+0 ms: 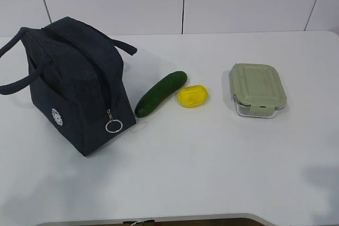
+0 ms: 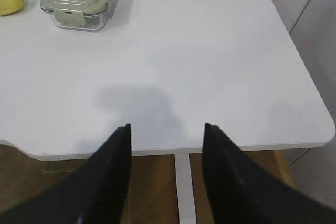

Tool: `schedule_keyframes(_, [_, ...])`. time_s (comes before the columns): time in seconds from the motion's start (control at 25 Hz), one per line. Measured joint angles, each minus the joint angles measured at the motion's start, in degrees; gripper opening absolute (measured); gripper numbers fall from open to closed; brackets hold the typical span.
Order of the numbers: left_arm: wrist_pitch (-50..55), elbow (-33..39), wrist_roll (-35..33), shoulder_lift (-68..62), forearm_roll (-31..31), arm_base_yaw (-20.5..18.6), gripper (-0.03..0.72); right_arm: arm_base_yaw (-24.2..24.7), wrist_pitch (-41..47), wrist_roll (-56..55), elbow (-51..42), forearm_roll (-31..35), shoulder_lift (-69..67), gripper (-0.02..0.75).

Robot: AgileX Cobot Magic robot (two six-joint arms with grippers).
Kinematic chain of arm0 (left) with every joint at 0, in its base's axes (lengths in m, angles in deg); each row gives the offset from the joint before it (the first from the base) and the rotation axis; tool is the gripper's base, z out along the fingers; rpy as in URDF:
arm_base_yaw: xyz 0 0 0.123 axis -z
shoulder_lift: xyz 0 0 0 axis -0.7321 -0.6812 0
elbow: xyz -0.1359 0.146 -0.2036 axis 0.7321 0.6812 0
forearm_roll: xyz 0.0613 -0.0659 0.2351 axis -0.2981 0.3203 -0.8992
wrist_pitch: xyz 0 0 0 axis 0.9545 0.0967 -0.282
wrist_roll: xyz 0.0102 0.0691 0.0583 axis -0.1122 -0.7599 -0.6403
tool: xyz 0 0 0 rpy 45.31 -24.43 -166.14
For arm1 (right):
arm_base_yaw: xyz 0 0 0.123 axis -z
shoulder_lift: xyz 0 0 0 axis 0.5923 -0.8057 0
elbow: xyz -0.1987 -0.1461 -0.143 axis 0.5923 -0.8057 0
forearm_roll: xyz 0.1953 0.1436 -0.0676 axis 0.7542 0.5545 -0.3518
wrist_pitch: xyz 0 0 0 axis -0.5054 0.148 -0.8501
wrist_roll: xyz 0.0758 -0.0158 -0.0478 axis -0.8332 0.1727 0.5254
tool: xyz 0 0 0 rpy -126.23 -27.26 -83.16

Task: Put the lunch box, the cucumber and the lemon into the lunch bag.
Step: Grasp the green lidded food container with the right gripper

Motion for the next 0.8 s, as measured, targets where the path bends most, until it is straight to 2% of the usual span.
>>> schedule_keyframes(0.8, [0.00, 0.00, 0.00, 0.00, 0.06, 0.00, 0.242, 0.00, 0.00, 0.00, 0.00, 0.00, 0.00, 0.365])
